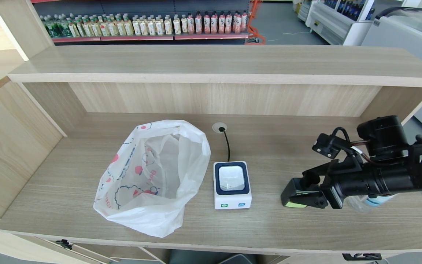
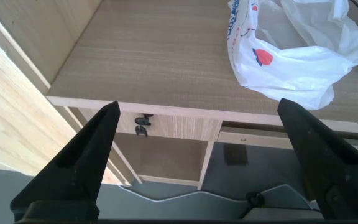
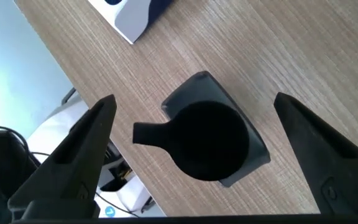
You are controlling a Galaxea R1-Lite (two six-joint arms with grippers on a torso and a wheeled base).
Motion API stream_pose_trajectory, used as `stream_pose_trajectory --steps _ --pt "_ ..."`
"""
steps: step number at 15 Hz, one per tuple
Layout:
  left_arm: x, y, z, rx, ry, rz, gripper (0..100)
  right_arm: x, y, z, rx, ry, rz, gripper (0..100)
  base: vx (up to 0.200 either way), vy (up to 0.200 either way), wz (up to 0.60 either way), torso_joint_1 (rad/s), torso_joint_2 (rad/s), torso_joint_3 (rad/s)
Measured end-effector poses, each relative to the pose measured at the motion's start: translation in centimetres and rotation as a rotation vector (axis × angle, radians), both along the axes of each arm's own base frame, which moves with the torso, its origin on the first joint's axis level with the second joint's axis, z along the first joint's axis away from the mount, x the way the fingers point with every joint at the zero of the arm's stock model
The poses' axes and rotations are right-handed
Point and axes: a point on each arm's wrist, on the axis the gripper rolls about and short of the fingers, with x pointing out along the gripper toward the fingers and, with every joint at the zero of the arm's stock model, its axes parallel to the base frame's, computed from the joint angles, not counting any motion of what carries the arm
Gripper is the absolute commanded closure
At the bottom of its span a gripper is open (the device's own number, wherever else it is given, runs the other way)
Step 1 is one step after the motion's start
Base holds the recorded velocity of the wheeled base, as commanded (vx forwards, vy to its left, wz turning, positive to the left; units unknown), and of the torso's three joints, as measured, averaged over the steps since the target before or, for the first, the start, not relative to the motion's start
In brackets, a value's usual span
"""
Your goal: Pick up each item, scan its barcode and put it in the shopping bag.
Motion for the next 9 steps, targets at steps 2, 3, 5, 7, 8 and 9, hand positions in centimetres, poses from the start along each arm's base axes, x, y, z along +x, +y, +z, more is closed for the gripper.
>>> stream_pose_trajectory --steps 2,3,5,7,8,9 --pt "0.0 0.0 0.0 0.000 0.000 0.000 0 0.1 0.0 -0.4 0.003 0.014 0.004 0 0.000 0.000 0.00 0.000 0.00 0.000" --pt "0.0 0.0 0.0 0.000 0.000 0.000 0 0.1 -0.1 -0.6 0.002 0.022 0.004 100 0.000 0.000 0.00 0.000 0.00 0.000" --pt "0.0 0.0 0.0 0.000 0.000 0.001 0 0.1 -0.1 -1.1 -0.003 0.034 0.004 100 0.000 0.000 0.00 0.000 0.00 0.000" --pt "0.0 0.0 0.0 0.000 0.000 0.001 0 0.2 -0.1 -1.2 -0.003 0.040 0.002 100 0.000 0.000 0.00 0.000 0.00 0.000" --pt "0.0 0.0 0.0 0.000 0.000 0.000 0 0.2 -0.2 -1.3 -0.004 0.041 0.001 100 0.000 0.000 0.00 0.000 0.00 0.000" --pt "0.0 0.0 0.0 0.000 0.000 0.000 0 0.2 -0.4 -1.4 -0.003 0.039 -0.006 100 0.000 0.000 0.00 0.000 0.00 0.000"
